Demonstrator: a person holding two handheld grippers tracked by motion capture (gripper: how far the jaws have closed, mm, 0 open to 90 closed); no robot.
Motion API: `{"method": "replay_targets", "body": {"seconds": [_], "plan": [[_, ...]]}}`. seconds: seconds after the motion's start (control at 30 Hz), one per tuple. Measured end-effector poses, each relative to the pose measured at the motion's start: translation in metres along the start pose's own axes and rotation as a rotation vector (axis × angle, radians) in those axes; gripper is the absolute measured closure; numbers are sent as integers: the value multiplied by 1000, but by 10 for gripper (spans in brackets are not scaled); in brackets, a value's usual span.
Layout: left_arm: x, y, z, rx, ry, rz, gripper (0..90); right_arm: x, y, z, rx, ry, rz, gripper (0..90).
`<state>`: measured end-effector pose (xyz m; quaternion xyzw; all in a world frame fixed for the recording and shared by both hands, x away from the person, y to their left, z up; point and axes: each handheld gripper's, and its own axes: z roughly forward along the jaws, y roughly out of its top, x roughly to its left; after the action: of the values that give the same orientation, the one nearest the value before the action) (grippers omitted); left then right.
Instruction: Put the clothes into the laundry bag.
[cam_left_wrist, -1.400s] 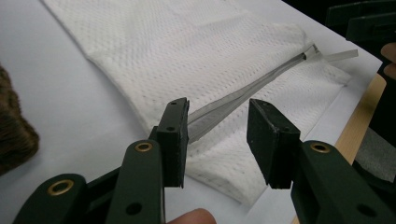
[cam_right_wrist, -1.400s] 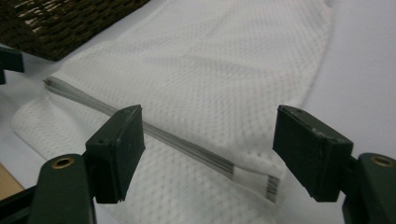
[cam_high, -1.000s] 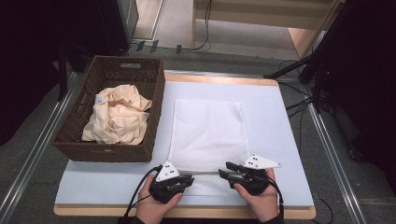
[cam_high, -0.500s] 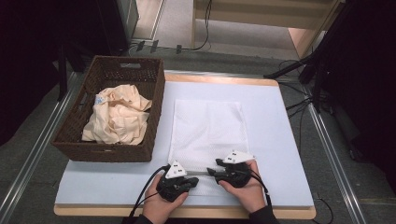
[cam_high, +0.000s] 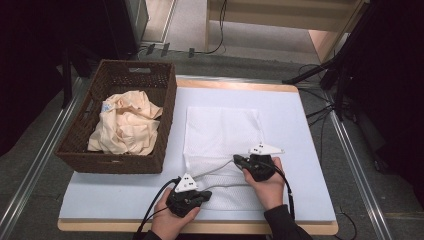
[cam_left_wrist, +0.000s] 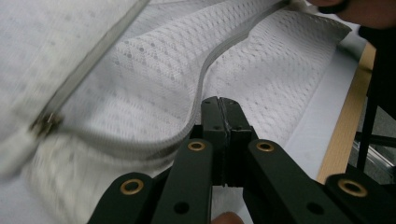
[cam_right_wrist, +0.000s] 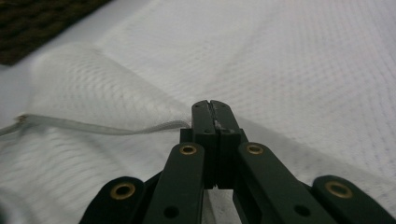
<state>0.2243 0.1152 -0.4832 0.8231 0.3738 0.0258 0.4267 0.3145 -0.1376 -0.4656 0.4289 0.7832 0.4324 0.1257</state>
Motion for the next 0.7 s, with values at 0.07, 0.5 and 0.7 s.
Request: {"method": "replay_targets", "body": {"seconds": [0.07,0.5,0.7], "plan": [[0,0,0,1,0,-1,900,-9,-3,12,32,-26,28,900],[1,0,0,5,-9,-7,900,-11,-7,-2,19,157,26,439],[1,0,0,4,-7,-4,897,-4,-16,6,77,91,-6,434]]}}
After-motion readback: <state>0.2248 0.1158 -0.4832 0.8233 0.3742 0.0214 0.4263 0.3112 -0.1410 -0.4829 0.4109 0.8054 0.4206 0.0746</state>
